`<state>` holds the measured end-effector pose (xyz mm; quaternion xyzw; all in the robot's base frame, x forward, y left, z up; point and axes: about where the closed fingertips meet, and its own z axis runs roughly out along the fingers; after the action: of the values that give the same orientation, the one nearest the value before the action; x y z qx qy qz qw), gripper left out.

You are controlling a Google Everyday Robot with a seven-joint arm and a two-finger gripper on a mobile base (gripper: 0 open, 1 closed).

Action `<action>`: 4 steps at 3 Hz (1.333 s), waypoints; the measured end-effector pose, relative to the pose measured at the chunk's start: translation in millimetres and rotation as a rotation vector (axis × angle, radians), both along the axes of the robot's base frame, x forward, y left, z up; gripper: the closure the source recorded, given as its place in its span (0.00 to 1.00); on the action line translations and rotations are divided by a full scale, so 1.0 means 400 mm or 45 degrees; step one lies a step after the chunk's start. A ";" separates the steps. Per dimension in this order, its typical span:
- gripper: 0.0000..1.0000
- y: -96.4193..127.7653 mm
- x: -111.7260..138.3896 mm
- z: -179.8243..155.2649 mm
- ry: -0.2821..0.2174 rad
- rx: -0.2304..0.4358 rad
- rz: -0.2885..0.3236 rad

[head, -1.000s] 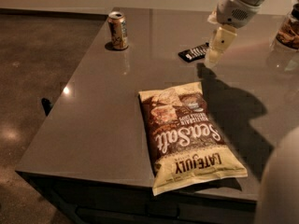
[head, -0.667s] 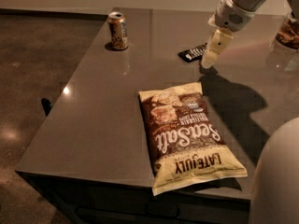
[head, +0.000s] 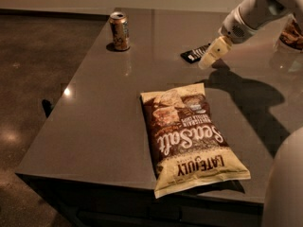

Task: Move rxbar chocolate near brown chip bag

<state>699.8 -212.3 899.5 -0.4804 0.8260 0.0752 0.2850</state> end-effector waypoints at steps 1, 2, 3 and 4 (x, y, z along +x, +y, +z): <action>0.00 -0.025 0.045 -0.031 -0.027 0.137 -0.153; 0.00 -0.042 0.088 -0.054 -0.060 0.208 -0.271; 0.00 -0.049 0.121 -0.072 -0.089 0.228 -0.358; 0.00 -0.058 0.158 -0.102 -0.104 0.226 -0.447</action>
Offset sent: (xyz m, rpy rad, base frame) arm 0.0542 -0.0302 -0.0280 0.2316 -0.0983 -0.3461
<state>762.9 -235.3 858.5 -0.3046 0.8750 0.0773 0.3682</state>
